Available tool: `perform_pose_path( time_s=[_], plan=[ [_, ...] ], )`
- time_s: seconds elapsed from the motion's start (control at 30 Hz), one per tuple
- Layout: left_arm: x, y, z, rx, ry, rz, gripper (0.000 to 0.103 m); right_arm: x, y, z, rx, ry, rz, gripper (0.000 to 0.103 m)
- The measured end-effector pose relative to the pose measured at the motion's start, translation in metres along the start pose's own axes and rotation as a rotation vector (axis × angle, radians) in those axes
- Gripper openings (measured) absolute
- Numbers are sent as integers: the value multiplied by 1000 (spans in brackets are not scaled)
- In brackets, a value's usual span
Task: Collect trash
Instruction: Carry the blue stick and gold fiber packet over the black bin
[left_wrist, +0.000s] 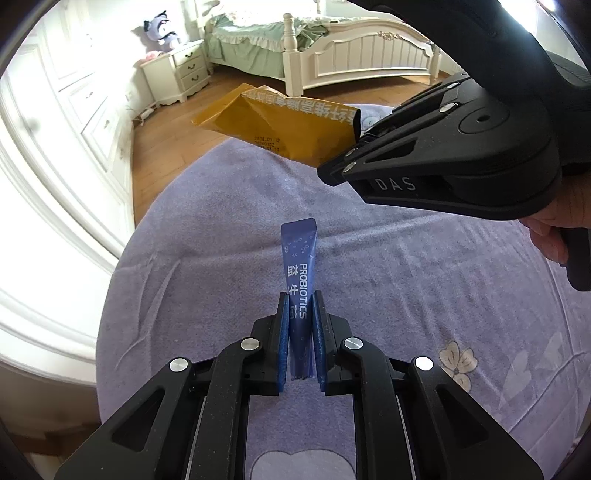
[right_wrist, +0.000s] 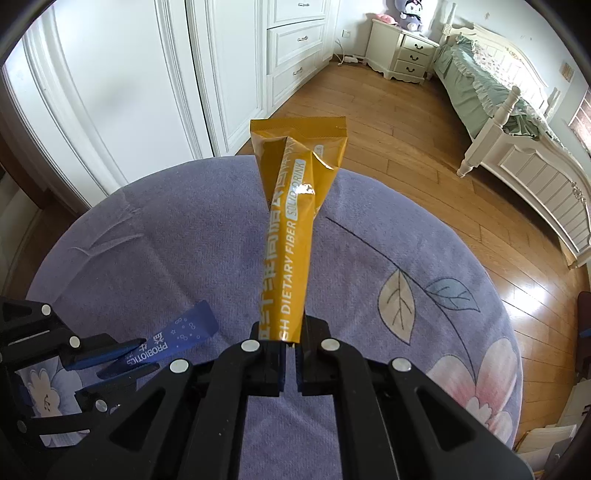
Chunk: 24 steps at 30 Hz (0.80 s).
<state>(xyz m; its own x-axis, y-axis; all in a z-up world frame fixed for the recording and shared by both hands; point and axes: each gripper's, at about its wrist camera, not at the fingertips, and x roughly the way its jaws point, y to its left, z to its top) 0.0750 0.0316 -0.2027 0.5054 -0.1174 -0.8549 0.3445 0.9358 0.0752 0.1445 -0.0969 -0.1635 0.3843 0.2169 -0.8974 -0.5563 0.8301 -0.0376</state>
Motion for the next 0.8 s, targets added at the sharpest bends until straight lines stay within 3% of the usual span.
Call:
perform_pose_path(
  time_s=[0.8],
  plan=[
    [-42,-41,9,33,-83,6,13,-53,-22,-56,81,-35,-92,3]
  ],
)
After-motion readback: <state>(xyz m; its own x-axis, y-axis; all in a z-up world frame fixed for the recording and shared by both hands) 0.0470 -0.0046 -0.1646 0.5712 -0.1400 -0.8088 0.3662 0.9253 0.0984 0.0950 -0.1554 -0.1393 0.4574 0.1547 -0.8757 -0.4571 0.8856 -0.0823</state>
